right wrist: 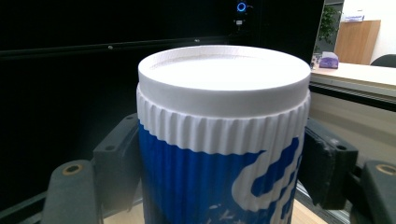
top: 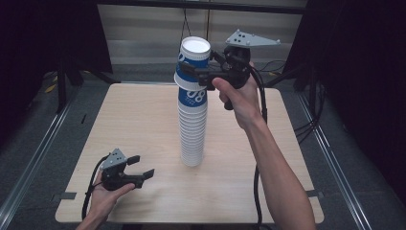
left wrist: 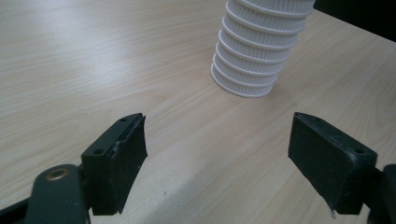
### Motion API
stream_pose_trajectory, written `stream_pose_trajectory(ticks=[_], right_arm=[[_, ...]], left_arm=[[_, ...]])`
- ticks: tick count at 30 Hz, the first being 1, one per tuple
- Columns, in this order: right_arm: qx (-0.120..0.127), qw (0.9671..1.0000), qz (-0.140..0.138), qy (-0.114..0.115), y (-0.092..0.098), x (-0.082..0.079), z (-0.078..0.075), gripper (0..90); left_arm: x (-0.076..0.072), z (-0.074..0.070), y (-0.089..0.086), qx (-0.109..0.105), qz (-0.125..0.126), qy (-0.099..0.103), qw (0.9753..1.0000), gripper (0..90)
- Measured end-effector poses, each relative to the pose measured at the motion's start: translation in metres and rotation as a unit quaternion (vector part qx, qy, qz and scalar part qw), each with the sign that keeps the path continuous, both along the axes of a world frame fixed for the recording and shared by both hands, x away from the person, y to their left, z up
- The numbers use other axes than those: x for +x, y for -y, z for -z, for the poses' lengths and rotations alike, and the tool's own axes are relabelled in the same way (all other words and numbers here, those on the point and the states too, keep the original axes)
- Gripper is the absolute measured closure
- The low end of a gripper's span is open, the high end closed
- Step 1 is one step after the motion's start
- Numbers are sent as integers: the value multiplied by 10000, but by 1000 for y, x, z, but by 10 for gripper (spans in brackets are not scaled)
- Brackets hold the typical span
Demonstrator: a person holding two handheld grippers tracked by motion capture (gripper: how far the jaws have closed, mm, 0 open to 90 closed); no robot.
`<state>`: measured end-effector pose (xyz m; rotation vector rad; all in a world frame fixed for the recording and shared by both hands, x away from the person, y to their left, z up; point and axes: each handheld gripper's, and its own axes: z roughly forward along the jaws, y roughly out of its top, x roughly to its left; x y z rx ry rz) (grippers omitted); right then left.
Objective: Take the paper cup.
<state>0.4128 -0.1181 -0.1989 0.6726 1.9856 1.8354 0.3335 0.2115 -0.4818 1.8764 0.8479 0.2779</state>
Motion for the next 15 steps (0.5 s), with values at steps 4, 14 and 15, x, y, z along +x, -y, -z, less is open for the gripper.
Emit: stream_pose_trajectory(ticks=[4, 14, 15], right_arm=[[34, 10000, 47, 43, 2, -2, -1, 255], [307, 9994, 7, 139, 9, -5, -7, 255], [307, 9994, 7, 139, 9, -5, -7, 255]], left_arm=[[0, 0, 0, -40, -6, -50, 10000, 193], [1, 0, -1, -46, -20, -61, 10000, 193], [0, 0, -1, -46, -19, -60, 10000, 193]])
